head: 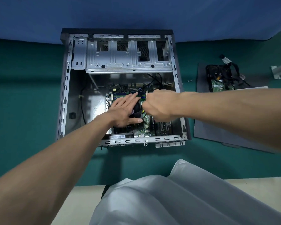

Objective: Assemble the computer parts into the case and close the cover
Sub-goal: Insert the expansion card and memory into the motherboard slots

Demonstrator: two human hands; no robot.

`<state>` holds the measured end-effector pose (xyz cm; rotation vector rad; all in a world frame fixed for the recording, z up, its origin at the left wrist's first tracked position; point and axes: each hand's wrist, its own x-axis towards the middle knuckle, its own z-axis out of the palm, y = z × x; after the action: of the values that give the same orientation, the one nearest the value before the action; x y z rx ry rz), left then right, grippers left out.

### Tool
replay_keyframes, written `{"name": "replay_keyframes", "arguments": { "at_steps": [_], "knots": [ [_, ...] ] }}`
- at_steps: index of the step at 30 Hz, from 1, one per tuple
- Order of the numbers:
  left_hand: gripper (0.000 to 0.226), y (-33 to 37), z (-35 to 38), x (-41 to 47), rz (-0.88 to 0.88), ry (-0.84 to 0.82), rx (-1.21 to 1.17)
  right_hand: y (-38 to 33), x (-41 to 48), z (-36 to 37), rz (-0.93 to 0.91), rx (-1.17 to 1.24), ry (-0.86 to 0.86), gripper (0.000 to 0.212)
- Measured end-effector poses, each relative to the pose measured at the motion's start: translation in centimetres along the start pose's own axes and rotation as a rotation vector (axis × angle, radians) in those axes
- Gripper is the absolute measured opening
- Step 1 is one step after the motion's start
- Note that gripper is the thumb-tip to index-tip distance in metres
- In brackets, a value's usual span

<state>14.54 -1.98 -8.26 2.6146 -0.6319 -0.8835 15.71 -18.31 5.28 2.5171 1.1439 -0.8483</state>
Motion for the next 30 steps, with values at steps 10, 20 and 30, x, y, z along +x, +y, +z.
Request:
{"name": "replay_keyframes", "arguments": {
  "at_steps": [10, 20, 30],
  "knots": [
    [0.091, 0.8, 0.7, -0.9, -0.004, 0.072, 0.153, -0.6, 0.8, -0.3, 0.358, 0.559, -0.227, 0.01],
    [0.092, 2.7, -2.9, -0.8, -0.137, -0.031, 0.088, -0.7, 0.6, 0.1, 0.001, -0.012, 0.069, 0.026],
    [0.094, 2.6, -3.3, -1.0, -0.135, -0.028, 0.053, -0.9, 0.5, -0.8, 0.179, 0.164, -0.121, 0.01]
  ]
}}
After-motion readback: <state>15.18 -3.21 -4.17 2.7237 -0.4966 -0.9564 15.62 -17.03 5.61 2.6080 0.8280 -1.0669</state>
